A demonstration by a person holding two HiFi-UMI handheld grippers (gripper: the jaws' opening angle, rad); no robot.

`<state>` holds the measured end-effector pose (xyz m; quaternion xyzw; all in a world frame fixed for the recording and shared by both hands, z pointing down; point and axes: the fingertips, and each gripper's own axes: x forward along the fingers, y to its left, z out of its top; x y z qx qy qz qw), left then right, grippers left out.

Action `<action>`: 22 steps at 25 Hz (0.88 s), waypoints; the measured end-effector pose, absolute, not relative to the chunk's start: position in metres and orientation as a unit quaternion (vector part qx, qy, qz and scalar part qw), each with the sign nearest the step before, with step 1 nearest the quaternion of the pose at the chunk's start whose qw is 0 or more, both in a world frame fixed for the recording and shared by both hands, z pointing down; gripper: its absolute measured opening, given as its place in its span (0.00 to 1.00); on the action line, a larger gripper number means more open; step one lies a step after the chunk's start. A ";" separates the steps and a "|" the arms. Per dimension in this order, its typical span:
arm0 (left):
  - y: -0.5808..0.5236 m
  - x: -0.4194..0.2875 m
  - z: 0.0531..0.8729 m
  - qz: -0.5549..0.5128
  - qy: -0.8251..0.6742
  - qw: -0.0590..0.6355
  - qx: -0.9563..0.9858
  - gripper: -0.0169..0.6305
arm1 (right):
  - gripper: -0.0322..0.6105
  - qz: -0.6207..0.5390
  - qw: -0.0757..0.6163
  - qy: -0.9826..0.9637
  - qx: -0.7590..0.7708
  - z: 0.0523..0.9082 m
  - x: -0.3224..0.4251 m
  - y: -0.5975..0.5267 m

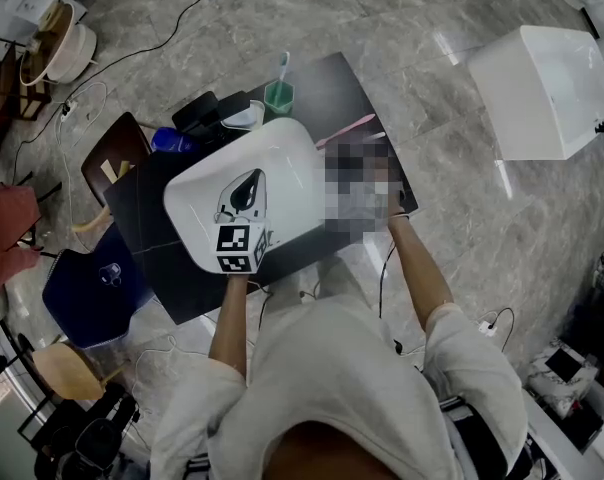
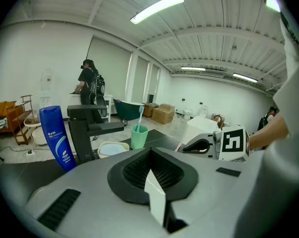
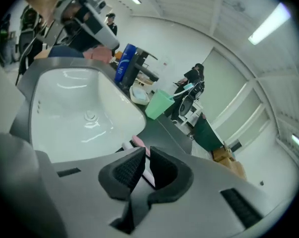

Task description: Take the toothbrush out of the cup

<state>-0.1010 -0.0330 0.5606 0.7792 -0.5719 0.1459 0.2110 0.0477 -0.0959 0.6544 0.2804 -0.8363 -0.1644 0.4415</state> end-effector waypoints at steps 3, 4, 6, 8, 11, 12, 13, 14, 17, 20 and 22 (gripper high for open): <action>-0.035 -0.102 0.558 0.144 -0.574 0.208 0.779 0.06 | 0.08 -0.114 0.401 -0.853 0.315 0.638 0.041 -0.100; -0.035 -0.103 0.556 0.143 -0.575 0.207 0.778 0.06 | 0.07 -0.096 0.386 -0.858 0.324 0.632 0.038 -0.101; -0.036 -0.105 0.554 0.142 -0.577 0.206 0.777 0.06 | 0.07 -0.056 0.355 -0.869 0.341 0.621 0.033 -0.105; -0.036 -0.107 0.551 0.141 -0.581 0.205 0.775 0.06 | 0.07 -0.013 0.322 -0.879 0.353 0.610 0.029 -0.110; -0.036 -0.112 0.549 0.139 -0.586 0.203 0.772 0.06 | 0.07 0.067 0.262 -0.891 0.365 0.597 0.021 -0.116; -0.036 -0.113 0.548 0.138 -0.588 0.202 0.771 0.06 | 0.07 0.090 0.241 -0.893 0.368 0.592 0.019 -0.119; -0.037 -0.115 0.547 0.137 -0.590 0.201 0.770 0.06 | 0.07 0.108 0.222 -0.895 0.372 0.586 0.016 -0.122; -0.038 -0.118 0.546 0.135 -0.592 0.201 0.769 0.06 | 0.07 0.120 0.206 -0.896 0.376 0.581 0.014 -0.126; -0.039 -0.125 0.544 0.132 -0.600 0.198 0.764 0.06 | 0.07 0.131 0.175 -0.900 0.378 0.567 0.008 -0.135; -0.040 -0.133 0.543 0.132 -0.606 0.196 0.760 0.06 | 0.07 0.136 0.159 -0.902 0.378 0.558 0.001 -0.144; -0.042 -0.138 0.542 0.131 -0.610 0.195 0.757 0.06 | 0.07 0.139 0.152 -0.902 0.379 0.554 -0.003 -0.151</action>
